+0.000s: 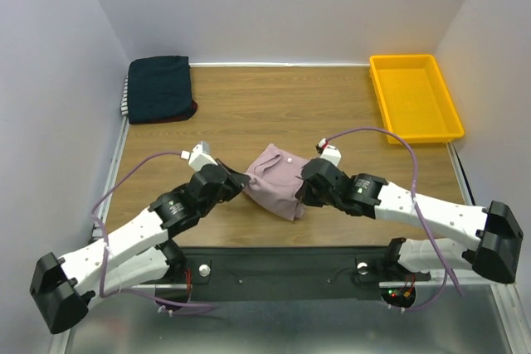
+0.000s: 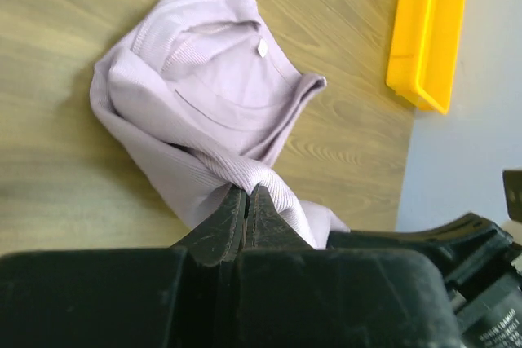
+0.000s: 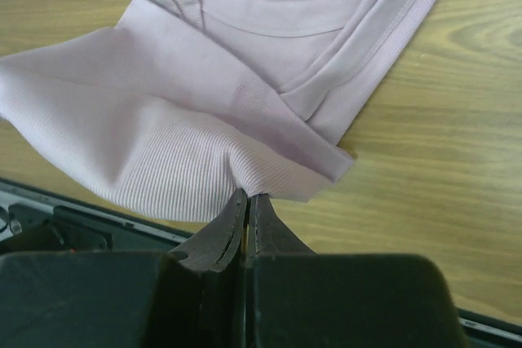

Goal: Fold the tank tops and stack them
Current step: Fold the tank top

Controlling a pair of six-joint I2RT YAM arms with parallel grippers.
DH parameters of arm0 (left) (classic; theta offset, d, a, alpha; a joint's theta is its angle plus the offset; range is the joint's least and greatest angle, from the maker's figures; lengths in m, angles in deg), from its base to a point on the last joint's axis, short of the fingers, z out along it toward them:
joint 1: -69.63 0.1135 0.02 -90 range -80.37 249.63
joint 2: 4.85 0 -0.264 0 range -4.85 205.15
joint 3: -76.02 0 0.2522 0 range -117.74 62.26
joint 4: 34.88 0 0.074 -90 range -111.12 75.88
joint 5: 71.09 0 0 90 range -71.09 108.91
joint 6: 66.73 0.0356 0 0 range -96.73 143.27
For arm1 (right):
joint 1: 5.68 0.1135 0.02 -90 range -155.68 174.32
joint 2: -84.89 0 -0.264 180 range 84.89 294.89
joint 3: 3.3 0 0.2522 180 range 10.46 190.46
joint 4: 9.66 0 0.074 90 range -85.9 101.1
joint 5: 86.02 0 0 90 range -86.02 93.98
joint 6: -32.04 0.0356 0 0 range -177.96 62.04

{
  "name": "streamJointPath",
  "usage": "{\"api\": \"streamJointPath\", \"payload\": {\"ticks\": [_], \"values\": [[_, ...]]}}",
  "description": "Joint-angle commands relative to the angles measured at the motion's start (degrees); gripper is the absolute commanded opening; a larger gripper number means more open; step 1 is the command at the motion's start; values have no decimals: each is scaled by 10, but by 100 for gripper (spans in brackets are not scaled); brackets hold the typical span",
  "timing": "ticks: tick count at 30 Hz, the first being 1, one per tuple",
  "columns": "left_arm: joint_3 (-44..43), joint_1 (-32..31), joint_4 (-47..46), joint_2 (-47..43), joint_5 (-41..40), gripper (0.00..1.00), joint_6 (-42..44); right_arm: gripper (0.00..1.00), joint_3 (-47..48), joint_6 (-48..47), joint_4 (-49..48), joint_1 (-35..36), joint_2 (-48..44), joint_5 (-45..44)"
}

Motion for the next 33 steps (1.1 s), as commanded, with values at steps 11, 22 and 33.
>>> {"api": "streamJointPath", "payload": {"ticks": [11, 22, 33], "values": [[-132, 139, -253, 251, 125, 0, 120, 1, 7, -130, -131, -225, 80, 179], [-317, 174, -317, 512, 203, 0, 130, 0, 10, -173, -223, -386, 201, 300], [-398, 194, -277, 663, 197, 0, 108, 1, 49, -180, -258, -393, 337, 305]]}}
